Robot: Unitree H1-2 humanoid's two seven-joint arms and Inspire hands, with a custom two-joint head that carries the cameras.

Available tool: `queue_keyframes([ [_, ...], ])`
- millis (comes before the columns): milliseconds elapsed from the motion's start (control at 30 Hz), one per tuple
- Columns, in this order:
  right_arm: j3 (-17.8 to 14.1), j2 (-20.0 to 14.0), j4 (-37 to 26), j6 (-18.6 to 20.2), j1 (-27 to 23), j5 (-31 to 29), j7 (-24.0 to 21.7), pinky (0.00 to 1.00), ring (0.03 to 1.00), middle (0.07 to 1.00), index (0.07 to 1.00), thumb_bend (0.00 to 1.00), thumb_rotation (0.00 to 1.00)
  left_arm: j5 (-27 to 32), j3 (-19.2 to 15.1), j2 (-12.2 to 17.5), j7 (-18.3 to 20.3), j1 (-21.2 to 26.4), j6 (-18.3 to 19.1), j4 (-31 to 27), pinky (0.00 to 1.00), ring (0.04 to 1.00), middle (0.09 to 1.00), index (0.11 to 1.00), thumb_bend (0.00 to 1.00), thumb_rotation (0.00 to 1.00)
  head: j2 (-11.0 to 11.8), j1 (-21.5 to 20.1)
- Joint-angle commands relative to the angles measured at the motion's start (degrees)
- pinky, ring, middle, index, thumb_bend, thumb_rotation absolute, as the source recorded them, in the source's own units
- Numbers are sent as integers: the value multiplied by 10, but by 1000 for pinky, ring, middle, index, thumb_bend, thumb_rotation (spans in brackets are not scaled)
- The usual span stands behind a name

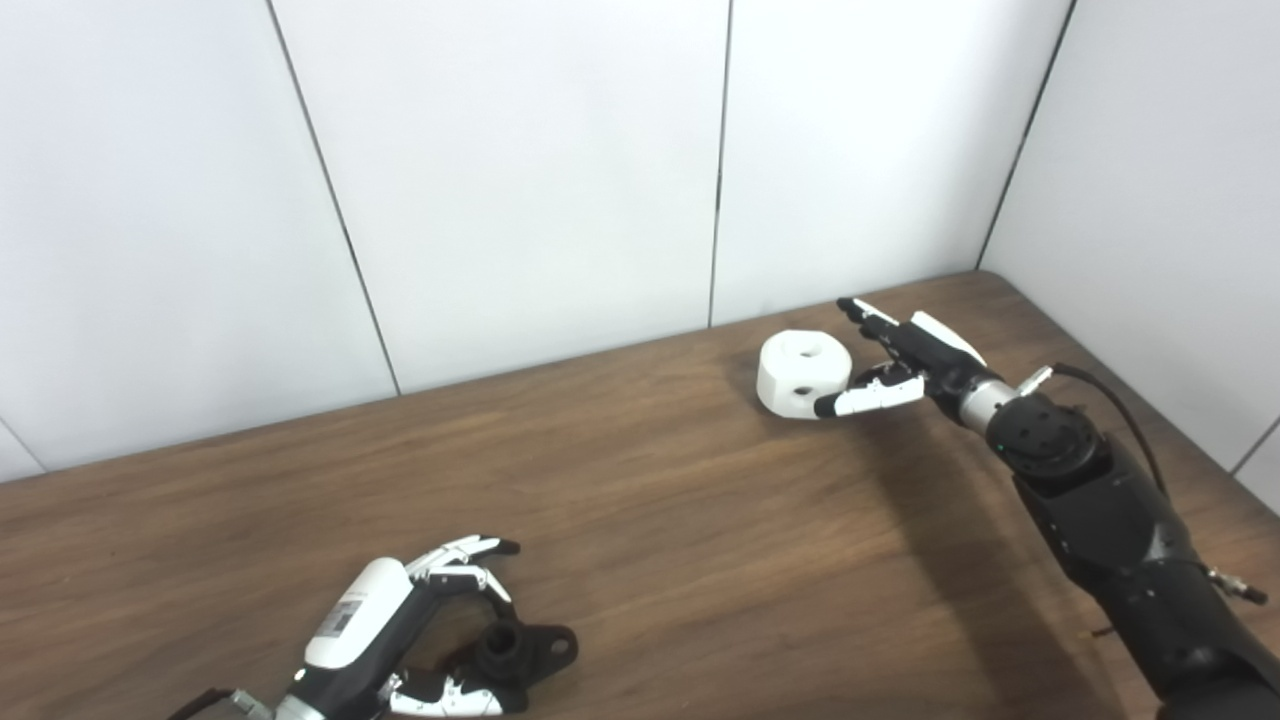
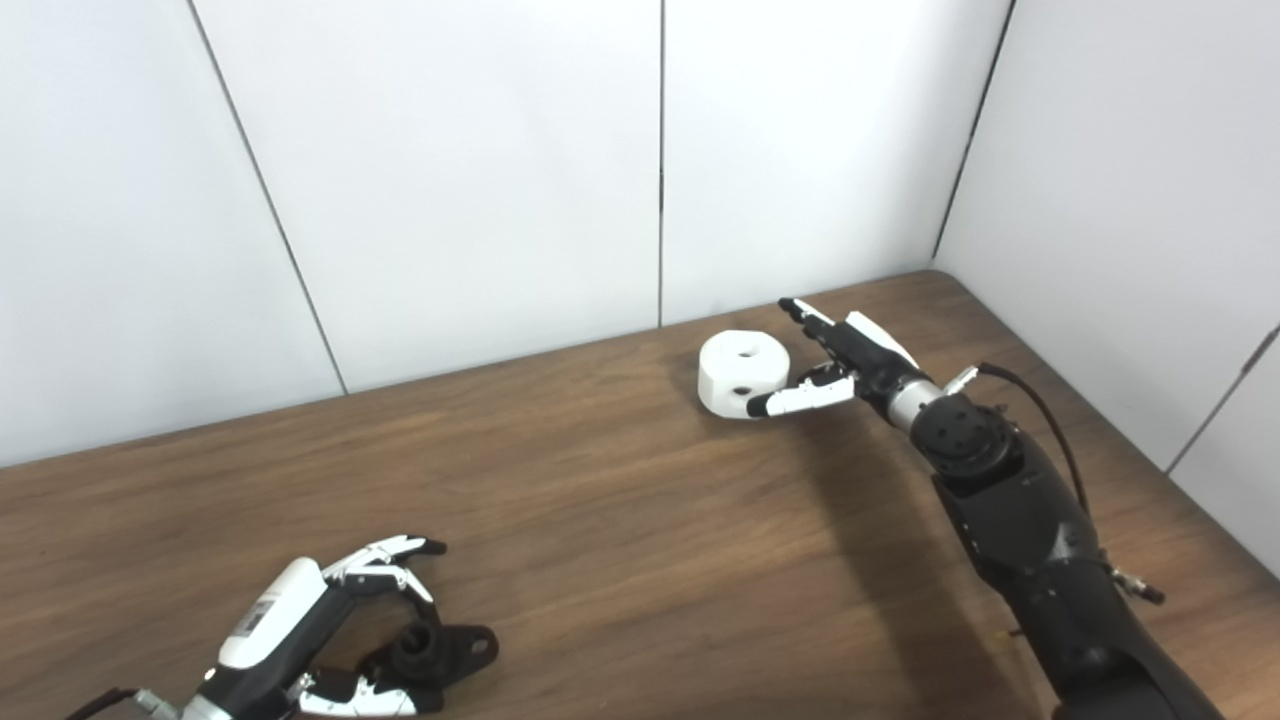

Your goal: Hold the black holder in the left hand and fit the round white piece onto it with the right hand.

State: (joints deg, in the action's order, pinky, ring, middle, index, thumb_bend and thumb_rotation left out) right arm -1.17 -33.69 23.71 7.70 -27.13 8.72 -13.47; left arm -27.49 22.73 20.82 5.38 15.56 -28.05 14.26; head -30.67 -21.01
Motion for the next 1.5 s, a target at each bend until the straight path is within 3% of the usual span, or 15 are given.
queue_keyframes([
  [0, 7, 3, 1, -18, -20, 4, 2, 866, 981, 1000, 968, 981, 308, -22, 13, 13, 33, -30, 27, 17, 824, 887, 857, 482, 521, 46, -1, 0],
  [233, 27, 13, 15, -17, -32, 19, 10, 878, 977, 1000, 961, 975, 311, -21, 12, 14, 41, -34, 38, 3, 837, 885, 860, 482, 521, 47, -6, 7],
  [600, 94, 4, 41, -21, -65, 84, -1, 922, 1000, 1000, 925, 974, 363, -15, 9, 17, 40, -38, 38, -4, 835, 887, 859, 482, 521, 47, -12, 14],
  [733, 110, 6, 37, -14, -70, 96, -4, 909, 999, 1000, 904, 970, 340, -15, 9, 19, 42, -40, 38, -8, 825, 884, 861, 482, 521, 48, -15, 14],
  [1233, 124, 16, 39, -8, -74, 101, -9, 913, 995, 997, 869, 964, 320, -20, 10, 21, 50, -44, 48, -23, 812, 889, 867, 482, 521, 47, -22, 18],
  [1300, 124, 18, 37, -10, -73, 104, -4, 915, 991, 988, 848, 941, 300, -18, 9, 20, 51, -45, 50, -22, 808, 888, 867, 482, 521, 47, -21, 19],
  [1367, 123, 22, 37, -12, -70, 110, 12, 880, 965, 961, 762, 885, 236, -18, 9, 20, 51, -44, 49, -20, 812, 891, 868, 482, 521, 47, -22, 19],
  [1433, 118, 30, 44, -25, -67, 121, 45, 827, 920, 912, 650, 828, 136, -19, 9, 20, 50, -45, 49, -20, 816, 893, 869, 482, 521, 47, -22, 20],
  [1467, 115, 35, 49, -33, -65, 128, 66, 824, 916, 908, 641, 824, 129, -19, 9, 20, 50, -45, 48, -20, 816, 893, 869, 482, 521, 47, -22, 20],
])
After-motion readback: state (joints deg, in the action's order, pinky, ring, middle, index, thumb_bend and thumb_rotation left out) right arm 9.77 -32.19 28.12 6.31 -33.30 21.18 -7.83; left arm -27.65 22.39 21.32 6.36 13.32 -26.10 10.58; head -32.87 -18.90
